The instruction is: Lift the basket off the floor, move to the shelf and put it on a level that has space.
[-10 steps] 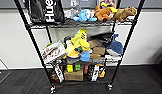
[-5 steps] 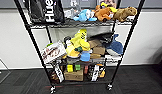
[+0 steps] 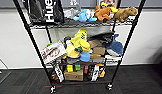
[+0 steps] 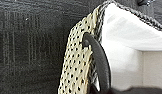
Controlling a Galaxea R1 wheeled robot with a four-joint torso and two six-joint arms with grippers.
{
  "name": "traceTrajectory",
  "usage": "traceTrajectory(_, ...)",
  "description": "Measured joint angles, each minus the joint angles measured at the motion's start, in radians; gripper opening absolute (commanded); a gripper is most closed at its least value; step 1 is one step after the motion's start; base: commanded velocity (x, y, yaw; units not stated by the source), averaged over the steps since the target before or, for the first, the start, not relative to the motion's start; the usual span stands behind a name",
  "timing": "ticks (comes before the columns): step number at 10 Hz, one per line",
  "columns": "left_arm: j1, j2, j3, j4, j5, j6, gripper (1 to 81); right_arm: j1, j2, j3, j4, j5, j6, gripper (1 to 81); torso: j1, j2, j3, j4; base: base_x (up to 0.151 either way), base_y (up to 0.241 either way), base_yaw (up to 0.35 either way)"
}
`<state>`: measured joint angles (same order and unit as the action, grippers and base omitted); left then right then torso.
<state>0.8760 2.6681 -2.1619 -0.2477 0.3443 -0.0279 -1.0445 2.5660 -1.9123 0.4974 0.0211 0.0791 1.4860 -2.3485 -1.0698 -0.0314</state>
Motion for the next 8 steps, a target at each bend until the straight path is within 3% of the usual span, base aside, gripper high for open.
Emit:
traceTrajectory(2, -0.008, -0.040, 0.047, -0.023, -0.007, -0.002, 1.0, 0.019, -0.037, 0.059, 0.000, 0.001, 0.000, 1.0, -0.033, 0.059, 0.000, 0.007, 0.000, 0.000, 0.000)
traceTrajectory(5, -0.013, -0.087, 0.124, -0.038, -0.034, -0.003, 1.0, 0.039, -0.081, 0.114, 0.000, 0.009, 0.000, 1.0, -0.075, 0.137, 0.000, 0.080, 0.000, 0.000, 0.000)
traceTrajectory(6, -0.007, -0.106, 0.151, -0.039, -0.035, -0.003, 1.0, 0.046, -0.082, 0.124, 0.000, 0.006, 0.000, 1.0, -0.090, 0.159, -0.001, 0.093, 0.000, 0.000, 0.000)
traceTrajectory(8, -0.009, -0.125, 0.178, -0.045, -0.054, -0.003, 1.0, 0.049, -0.111, 0.161, 0.000, 0.011, 0.000, 1.0, -0.129, 0.219, -0.001, 0.096, 0.000, 0.000, 0.000)
